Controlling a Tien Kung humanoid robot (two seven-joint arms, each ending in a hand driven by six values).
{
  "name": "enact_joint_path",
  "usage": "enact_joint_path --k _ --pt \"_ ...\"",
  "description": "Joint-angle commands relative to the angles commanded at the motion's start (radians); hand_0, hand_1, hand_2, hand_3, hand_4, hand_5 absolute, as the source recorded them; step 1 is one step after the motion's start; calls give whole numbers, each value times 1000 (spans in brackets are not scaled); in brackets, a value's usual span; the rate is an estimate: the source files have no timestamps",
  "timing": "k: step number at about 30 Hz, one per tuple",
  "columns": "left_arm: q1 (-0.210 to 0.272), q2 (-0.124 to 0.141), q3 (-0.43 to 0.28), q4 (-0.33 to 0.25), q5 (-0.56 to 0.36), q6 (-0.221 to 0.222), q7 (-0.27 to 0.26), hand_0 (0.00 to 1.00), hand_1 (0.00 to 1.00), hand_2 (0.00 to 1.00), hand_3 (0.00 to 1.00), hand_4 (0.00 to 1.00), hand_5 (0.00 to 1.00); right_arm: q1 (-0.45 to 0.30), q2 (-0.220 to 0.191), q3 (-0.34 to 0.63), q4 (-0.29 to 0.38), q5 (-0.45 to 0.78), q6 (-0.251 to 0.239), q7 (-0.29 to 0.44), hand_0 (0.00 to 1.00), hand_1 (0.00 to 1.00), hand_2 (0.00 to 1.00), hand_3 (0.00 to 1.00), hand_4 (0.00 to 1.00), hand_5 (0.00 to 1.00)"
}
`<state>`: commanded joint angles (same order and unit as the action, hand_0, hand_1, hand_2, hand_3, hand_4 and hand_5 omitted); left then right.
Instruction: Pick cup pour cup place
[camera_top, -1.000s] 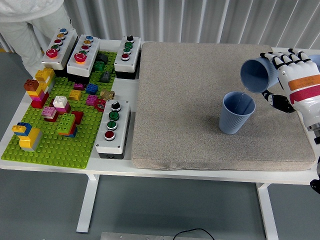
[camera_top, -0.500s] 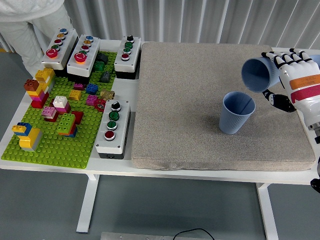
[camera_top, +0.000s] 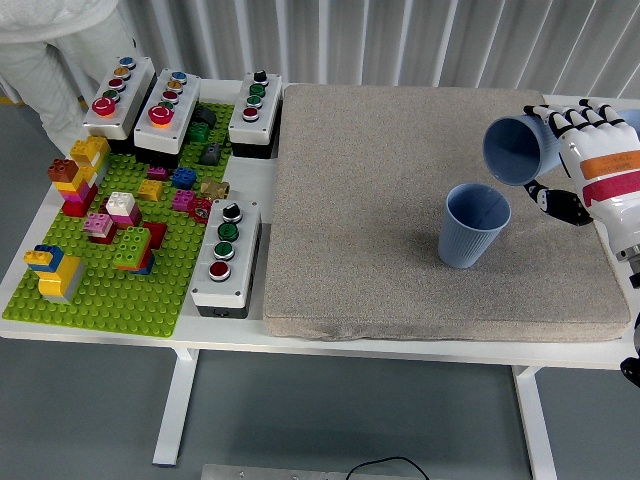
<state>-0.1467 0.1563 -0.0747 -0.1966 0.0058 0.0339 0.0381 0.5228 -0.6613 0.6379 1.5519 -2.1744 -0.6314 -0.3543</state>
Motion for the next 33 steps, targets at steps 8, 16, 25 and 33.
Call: enact_joint_path --k 8,16,25,33 --pt "-1 0 1 0 -1 0 0 699 712 722 625 492 922 0 0 0 2 0 -1 1 871 665 551 585 624 2" --pt "-2 0 3 0 -2 0 -1 699 712 722 626 491 922 1 -2 -2 8 -24 -4 -17 870 665 551 585 621 2" --pt "-4 0 4 0 -4 0 -1 700 712 722 625 492 923 -1 0 3 11 -25 -14 -41 868 663 549 585 620 2" --pt "-2 -2 6 1 -8 0 -1 699 712 722 626 492 922 -29 26 66 -29 288 -14 91 846 654 542 582 615 2"
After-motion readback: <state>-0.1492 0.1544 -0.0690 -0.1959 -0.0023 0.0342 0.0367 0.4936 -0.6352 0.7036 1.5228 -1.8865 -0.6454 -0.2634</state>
